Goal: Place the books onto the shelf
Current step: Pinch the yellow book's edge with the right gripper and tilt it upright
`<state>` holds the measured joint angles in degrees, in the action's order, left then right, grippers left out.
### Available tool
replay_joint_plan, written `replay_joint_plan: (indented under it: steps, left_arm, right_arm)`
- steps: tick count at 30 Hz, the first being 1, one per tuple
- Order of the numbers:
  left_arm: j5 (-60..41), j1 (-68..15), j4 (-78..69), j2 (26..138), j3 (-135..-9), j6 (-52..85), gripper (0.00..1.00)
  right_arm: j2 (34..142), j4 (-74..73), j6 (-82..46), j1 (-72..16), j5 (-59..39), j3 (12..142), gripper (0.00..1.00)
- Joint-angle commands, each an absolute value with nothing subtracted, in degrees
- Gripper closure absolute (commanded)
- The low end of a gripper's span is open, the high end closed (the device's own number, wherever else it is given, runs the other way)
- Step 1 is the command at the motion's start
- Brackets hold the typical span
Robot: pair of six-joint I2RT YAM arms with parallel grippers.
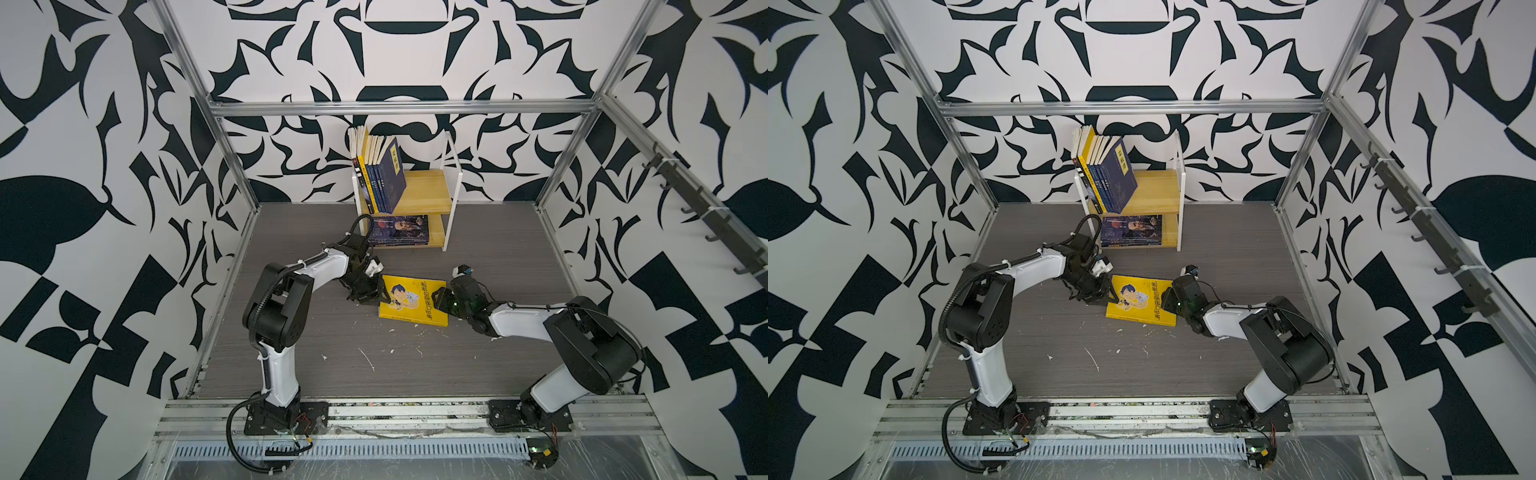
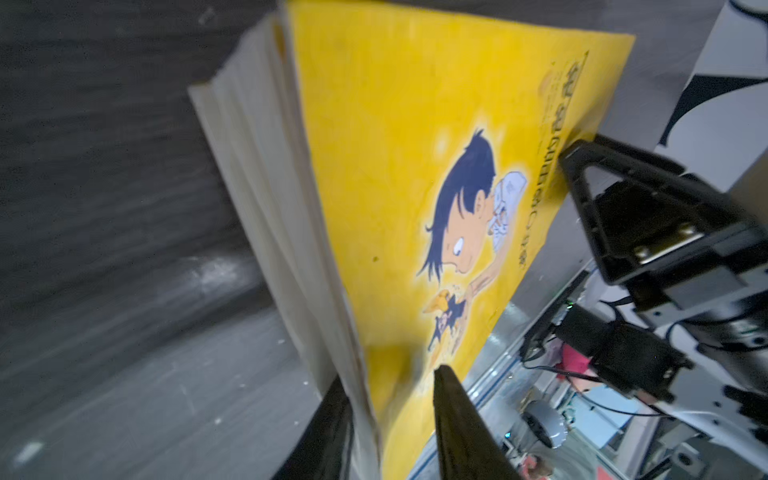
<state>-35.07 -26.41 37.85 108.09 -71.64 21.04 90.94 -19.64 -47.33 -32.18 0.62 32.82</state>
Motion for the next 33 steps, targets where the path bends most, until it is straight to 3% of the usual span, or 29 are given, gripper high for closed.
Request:
replay_joint_plan:
  steps: [1, 8, 18, 27, 33]
  left_arm:
    - [-44.38, -26.99, 29.87, 104.61, -70.67, 24.48, 0.73]
    - [-43.94, -25.57, 26.36, 101.39, -66.8, 26.65, 1.0]
    - [-43.91, -24.24, 24.67, 98.71, -64.78, 28.11, 1.0]
    - [-46.4, -24.25, 24.96, 99.84, -66.39, 29.88, 1.0]
    - [-46.62, -24.26, 24.88, 99.48, -66.22, 30.32, 1.0]
  right_arm:
    - [93.52, -17.69, -46.99, -36.17, -13.18, 34.31, 0.52]
    - [91.2, -15.96, -46.0, -36.39, -11.71, 33.98, 0.52]
    - [74.0, -1.28, -33.4, -37.36, -0.29, 31.38, 0.4]
    - [55.96, -0.56, -8.52, -46.84, 14.67, 25.45, 0.4]
    - [51.2, -1.6, -4.72, -48.26, 19.13, 24.22, 0.4]
